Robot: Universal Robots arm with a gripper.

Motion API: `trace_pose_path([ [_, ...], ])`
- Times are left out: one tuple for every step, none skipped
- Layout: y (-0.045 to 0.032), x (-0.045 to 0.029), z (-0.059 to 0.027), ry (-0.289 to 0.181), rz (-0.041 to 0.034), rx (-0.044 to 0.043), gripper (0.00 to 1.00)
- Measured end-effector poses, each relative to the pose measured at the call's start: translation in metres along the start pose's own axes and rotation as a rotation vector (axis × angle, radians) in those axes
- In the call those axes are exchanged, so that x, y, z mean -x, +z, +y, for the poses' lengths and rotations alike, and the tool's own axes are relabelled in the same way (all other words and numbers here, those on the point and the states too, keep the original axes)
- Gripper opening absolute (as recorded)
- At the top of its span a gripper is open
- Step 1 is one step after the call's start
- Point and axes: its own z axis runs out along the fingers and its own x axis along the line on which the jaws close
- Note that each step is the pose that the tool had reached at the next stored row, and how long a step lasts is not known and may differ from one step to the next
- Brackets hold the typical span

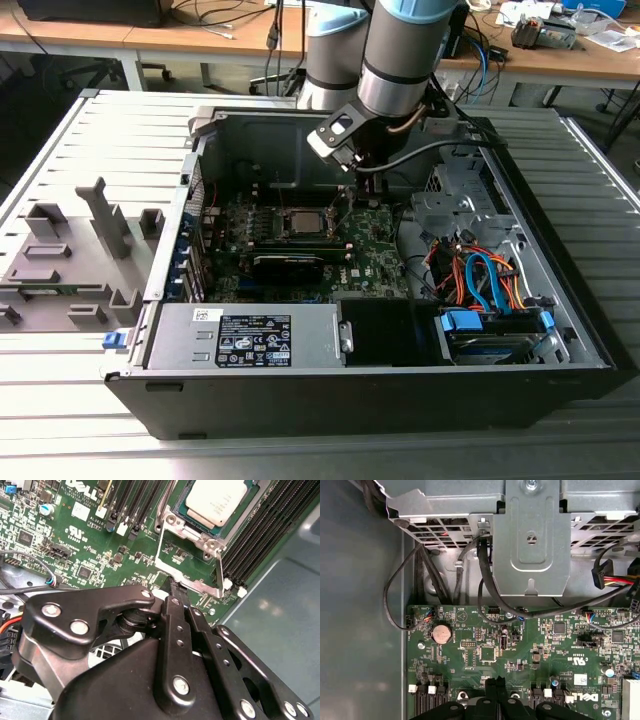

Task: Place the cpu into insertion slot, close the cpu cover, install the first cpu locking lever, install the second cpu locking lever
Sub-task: 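Close the cpu cover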

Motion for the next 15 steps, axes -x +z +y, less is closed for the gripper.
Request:
trace_pose_path([
  [0.0, 0.0, -0.0007, 0.0, 0.0, 0.0, 0.11],
  [0.0001, 0.0, -0.0015, 0.0, 0.0, 0.0001, 0.11],
  [0.0001, 0.0, -0.0021, 0.0, 0.0, 0.0, 0.11],
  [0.0001, 0.0, -0.0026, 0.0, 0.0, 0.0, 0.11],
  [0.0001, 0.0, -0.0033, 0.0, 0.0, 0.0, 0.11],
  [0.0002, -0.0001, -0.0039, 0.0, 0.0, 0.0, 0.11],
  [0.0002, -0.0001, -0.0046, 0.0, -0.0001, 0.0, 0.11],
  [0.0002, -0.0001, -0.0052, 0.0, 0.0, 0.0, 0.11],
  [0.0002, -0.0001, -0.0061, 0.0, 0.0, 0.0, 0.11],
  [0.0002, -0.0001, -0.0067, 0.0, -0.0001, 0.0, 0.11],
  [0.0003, -0.0001, -0.0071, 0.0, -0.0001, 0.0, 0.11],
  [0.0003, -0.0001, -0.0078, 0.0, 0.0, 0.0, 0.11],
  [0.0003, -0.0001, -0.0085, 0.0, 0.0, 0.0, 0.11],
  [0.0003, -0.0001, -0.009, 0.0, 0.0, 0.0, 0.11],
  [0.0003, -0.0001, -0.0098, 0.0, -0.0001, 0.0, 0.11],
])
